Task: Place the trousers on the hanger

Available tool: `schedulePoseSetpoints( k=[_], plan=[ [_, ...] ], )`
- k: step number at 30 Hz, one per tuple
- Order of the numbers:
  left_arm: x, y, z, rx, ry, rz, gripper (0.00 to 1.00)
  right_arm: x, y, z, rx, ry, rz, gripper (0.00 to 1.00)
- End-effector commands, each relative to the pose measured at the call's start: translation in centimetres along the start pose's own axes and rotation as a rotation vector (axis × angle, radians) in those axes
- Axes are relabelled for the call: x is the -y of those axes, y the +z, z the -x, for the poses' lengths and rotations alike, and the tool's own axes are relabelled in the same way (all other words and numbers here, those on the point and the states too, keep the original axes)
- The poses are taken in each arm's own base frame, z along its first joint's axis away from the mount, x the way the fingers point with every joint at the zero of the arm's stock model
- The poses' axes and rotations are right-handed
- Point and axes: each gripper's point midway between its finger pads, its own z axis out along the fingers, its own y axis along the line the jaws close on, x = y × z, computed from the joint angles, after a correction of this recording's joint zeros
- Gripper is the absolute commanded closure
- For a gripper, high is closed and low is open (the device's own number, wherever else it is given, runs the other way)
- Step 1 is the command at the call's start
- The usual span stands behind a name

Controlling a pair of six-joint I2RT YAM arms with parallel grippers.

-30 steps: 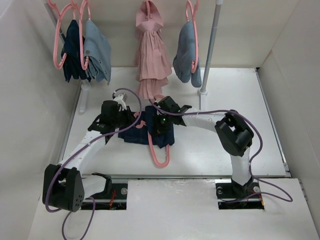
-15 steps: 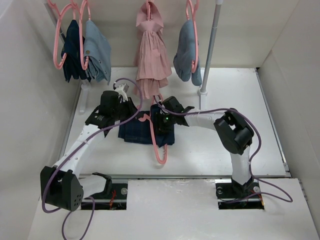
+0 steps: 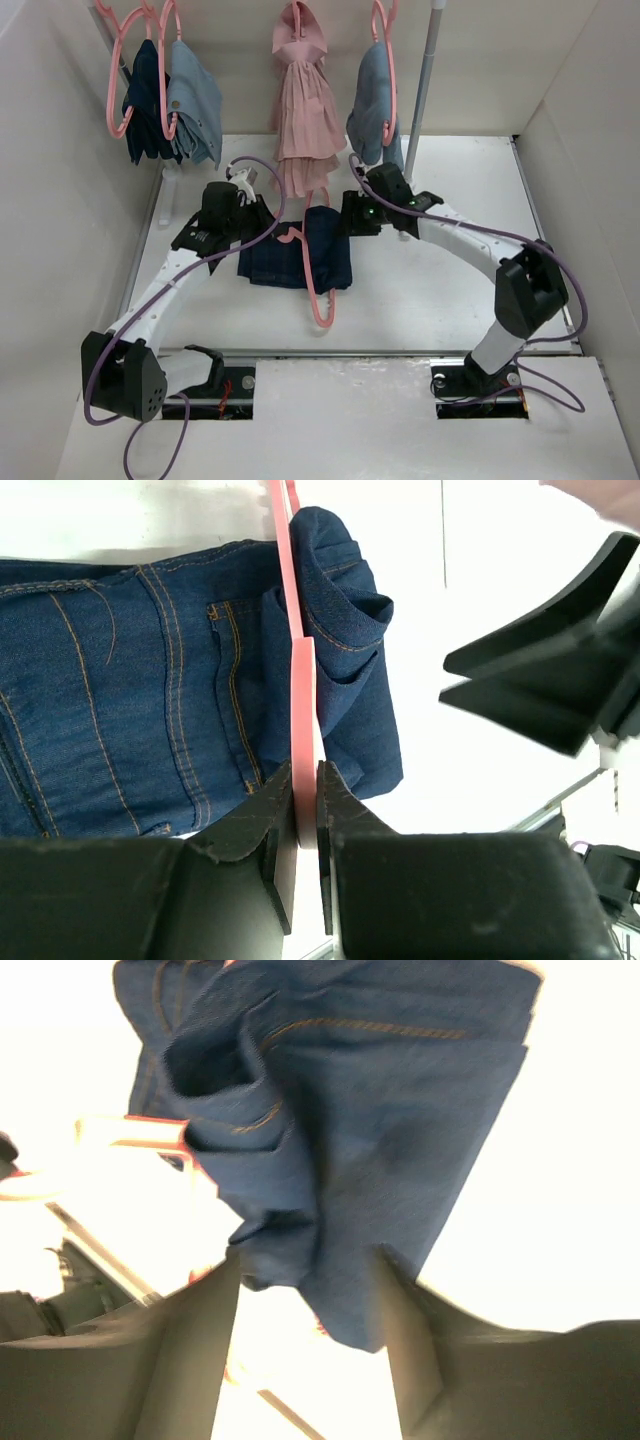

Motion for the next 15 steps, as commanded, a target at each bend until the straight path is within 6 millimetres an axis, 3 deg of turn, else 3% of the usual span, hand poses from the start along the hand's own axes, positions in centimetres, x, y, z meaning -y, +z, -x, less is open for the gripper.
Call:
schedulePoseSetpoints(
  k=[1,2,3,4,5,6,11,13,15],
  plan=[
    [0.7,0.0,0.7,0.028,0.012,-0.03,1.0,0.8,1.2,-0.4,-0.042,0.009,0.0,0.53],
    [0.7,0.0,0.7,0.028,0.021,-0.03,1.0,0.6,1.7,0.2,-0.039,0.023,0.023,0.65],
    [0.8,0.1,0.9,0.028,0.022,-0.03,1.0,0.6,3.5,0.2,-0.052,0.053,0.047,0.84],
    [0.8,0.1,0.9,0.028,0.022,-0.03,1.0,0.1,4.3,0.5,-0.053,0.068,0.078,0.9],
    [0.8,0.1,0.9,0.028,0.022,-0.03,1.0,-1.1,4.7,0.7,-0.061,0.082,0.145,0.93],
    [0.8,0.1,0.9,0.028,0.022,-0.03,1.0,-2.2,5.4,2.2,-0.014,0.084,0.203,0.93],
    [0.8,0.0,1.0,0.027,0.042,-0.029,1.0,-5.9,8.4,2.9,0.016,0.175,0.306,0.94],
    [1.3,-0.2,1.2,0.027,0.055,-0.048,1.0,-6.2,9.6,2.8,0.023,0.208,0.319,0.96],
    [2.2,-0.4,1.7,0.036,0.066,-0.086,1.0,-5.0,11.9,1.5,-0.019,0.307,0.294,0.96]
  ],
)
